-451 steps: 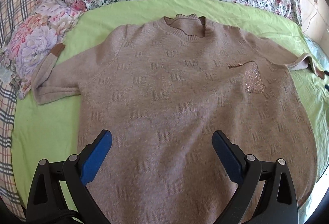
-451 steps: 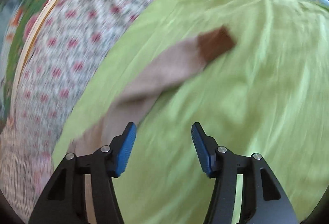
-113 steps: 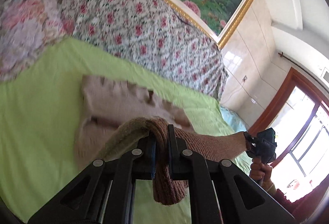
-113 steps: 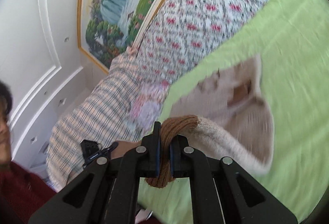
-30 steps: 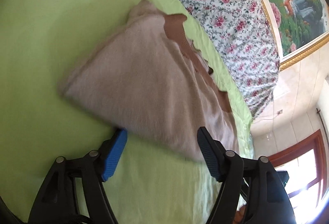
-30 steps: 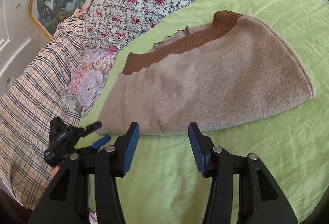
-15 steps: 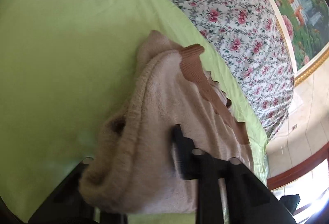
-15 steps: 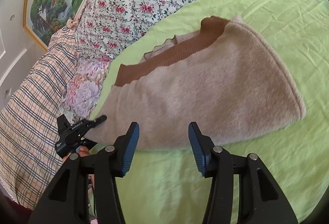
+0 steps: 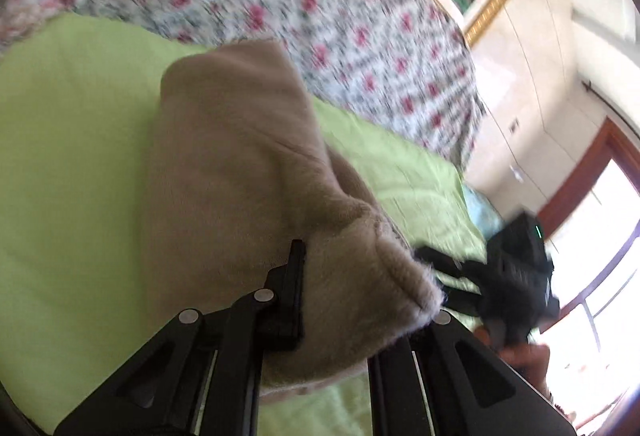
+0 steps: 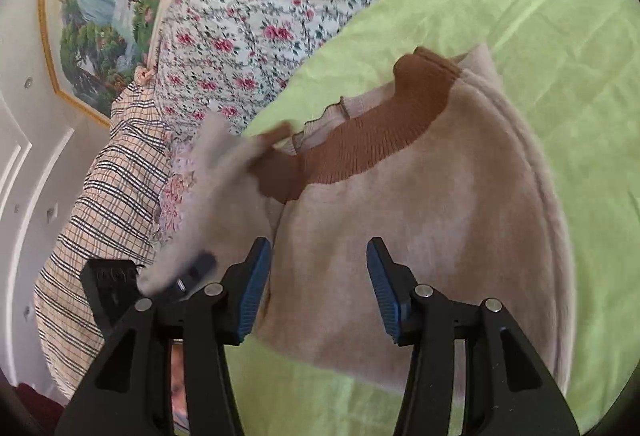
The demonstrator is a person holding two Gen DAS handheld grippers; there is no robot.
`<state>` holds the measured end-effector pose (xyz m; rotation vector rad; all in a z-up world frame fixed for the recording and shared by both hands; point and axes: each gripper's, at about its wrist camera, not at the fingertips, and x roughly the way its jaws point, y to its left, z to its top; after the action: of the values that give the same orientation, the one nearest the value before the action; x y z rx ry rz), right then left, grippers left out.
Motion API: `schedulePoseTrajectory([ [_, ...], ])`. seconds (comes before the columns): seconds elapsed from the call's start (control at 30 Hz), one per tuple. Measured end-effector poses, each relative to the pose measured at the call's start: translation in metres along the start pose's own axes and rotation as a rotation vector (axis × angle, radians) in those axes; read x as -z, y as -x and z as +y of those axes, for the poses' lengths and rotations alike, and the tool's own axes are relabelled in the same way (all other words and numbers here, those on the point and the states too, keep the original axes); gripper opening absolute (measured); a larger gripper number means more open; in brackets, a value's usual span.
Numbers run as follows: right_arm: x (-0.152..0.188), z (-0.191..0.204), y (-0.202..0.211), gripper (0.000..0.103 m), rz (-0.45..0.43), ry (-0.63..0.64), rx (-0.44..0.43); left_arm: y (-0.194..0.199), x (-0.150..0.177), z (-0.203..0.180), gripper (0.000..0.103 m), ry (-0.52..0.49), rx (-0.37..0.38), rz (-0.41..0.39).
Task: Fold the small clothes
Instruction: 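Fold the held edge over with the left gripper while the right gripper pinches the fabric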
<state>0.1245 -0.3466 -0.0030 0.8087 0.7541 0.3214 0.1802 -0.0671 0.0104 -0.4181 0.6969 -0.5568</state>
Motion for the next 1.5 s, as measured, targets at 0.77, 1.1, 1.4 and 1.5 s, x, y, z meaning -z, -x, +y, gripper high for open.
schedulePoseTrajectory([
  [0.77, -0.082, 0.025, -0.024, 0.019, 0.003, 0.163, 0.068, -0.052, 0.010, -0.081, 0.008, -0.140, 0.090, 0.091],
  [1.1, -0.077, -0.029, -0.005, 0.019, 0.015, 0.226, 0.271, -0.131, 0.055, -0.111, 0.008, -0.176, 0.083, 0.251],
  [1.4, -0.067, -0.036, -0.001, 0.034, -0.018, 0.284, 0.378, -0.104, 0.057, -0.098, 0.033, -0.149, 0.121, 0.304],
  [1.5, -0.060, -0.033, 0.009, 0.038, -0.037, 0.275, 0.402, -0.076, 0.055, -0.091, 0.042, -0.158, 0.120, 0.285],
])
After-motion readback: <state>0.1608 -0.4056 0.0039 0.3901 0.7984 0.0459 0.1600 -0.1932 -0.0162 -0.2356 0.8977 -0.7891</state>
